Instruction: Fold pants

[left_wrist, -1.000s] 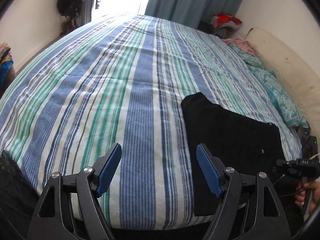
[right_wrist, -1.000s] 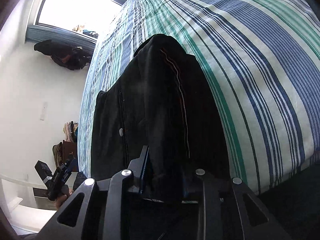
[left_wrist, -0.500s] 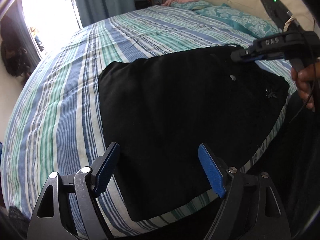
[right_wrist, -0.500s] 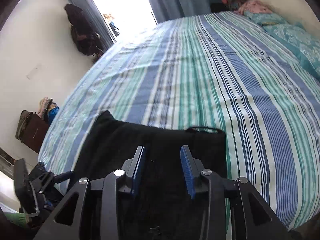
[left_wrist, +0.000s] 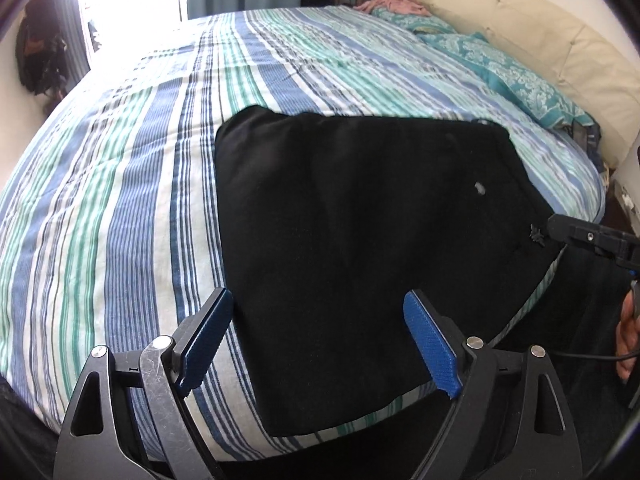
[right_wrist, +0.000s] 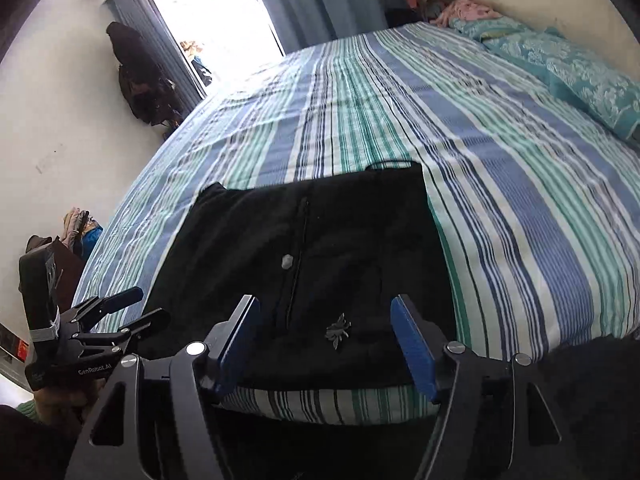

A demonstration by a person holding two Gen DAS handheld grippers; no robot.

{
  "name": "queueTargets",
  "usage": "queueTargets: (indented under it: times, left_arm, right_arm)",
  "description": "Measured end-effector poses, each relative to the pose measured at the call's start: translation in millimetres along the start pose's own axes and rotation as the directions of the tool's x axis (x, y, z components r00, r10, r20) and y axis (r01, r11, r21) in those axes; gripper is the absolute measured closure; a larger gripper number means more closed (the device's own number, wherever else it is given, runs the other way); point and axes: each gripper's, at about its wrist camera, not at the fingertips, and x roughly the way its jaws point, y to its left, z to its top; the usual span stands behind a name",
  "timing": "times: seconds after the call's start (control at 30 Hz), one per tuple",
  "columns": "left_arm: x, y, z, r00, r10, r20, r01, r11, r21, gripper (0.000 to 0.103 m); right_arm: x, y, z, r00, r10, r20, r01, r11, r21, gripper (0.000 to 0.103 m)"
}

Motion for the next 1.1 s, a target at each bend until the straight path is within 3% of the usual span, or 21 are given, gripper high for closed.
queueTargets:
  times: [0.03,0.13,0.23,0.3,0.47,1.1]
  left_arm:
    - [6.0,-0.5,-2.9,1.000,0.001,-0.013,-0.001,1.000,0.005,0.012]
    - [6.2,14.0,-5.3,0.998,-0.058,-0.023,0.056,0.995,-0.080,0.009]
    - [-2.6,21.1,-5.2,0.999,-0.041,0.006,0.041,0.993,-0.109,0.009]
    - [-11.9,23.1,-4.3,0.999,-0.023,0.047,0.028,0.994,-0.104,0.009]
    - [-30.3,26.8,1.7,0.990,0.028,0.136,-0.012,0.993,-0.117,0.009]
    - [-72.8,27.4,2.7,0.957,0.147,0.249,-0.116,0.984,-0.133,0.009]
  right_arm:
    - [9.5,-6.6,-3.0,0.999,-0.009,-0.036,0.011,0.998,0.054,0.034]
    - [11.2,-17.1,-0.3,1.000,0.027,-0.006,-0.026,0.989,0.145,0.033]
    - [2.0,-15.7,-3.6,0.999,0.030,0.025,-0.032,0.991,0.127,0.033]
    - [-13.9,-13.5,-3.9,0.996,0.018,0.092,-0.029,0.992,0.124,0.033]
    - [-50.1,-6.0,-2.1,0.965,-0.032,0.259,0.008,0.996,0.090,0.028]
    - [-81.1,30.6,-9.2,0.936,0.000,0.353,0.017,0.999,-0.045,0.028]
